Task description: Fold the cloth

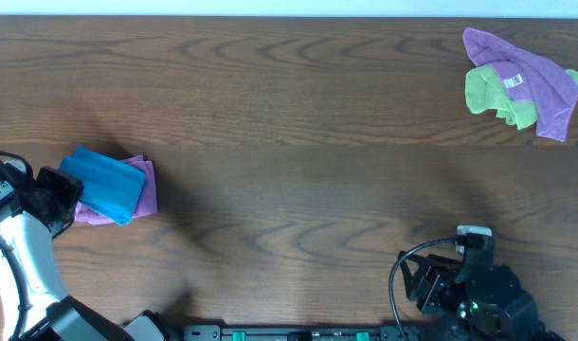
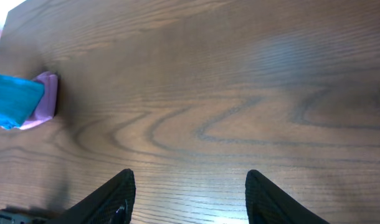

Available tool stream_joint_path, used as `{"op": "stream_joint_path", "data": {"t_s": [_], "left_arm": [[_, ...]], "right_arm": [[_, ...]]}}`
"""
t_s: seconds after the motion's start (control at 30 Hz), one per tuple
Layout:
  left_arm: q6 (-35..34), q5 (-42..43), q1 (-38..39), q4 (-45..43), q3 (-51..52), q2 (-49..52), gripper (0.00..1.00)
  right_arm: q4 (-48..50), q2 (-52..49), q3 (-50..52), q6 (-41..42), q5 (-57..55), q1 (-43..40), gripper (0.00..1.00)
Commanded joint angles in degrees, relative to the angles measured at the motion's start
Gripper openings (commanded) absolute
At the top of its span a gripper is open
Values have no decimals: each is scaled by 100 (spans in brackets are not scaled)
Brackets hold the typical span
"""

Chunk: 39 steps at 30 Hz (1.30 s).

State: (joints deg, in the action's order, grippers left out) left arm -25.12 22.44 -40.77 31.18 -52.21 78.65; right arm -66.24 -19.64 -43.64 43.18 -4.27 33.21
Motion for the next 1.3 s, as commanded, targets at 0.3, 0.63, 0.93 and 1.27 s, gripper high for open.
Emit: {"op": "stream_joint_path", "data": {"t_s": [0.3, 0.63, 0.93, 1.27], "left_arm": [[70, -9, -26, 57, -144, 0, 95], [98, 0, -52, 568, -417, -9, 95], [310, 4, -44, 1329, -804, -181, 95], [1281, 800, 22, 2479, -802, -1823, 95]], "right_arm": [[9, 13, 4, -37, 24, -31, 57], [55, 13, 4, -37, 20, -31, 57], [271, 13, 4, -46, -234, -31, 64], [914, 13, -61, -1390, -2826, -31, 99]]}}
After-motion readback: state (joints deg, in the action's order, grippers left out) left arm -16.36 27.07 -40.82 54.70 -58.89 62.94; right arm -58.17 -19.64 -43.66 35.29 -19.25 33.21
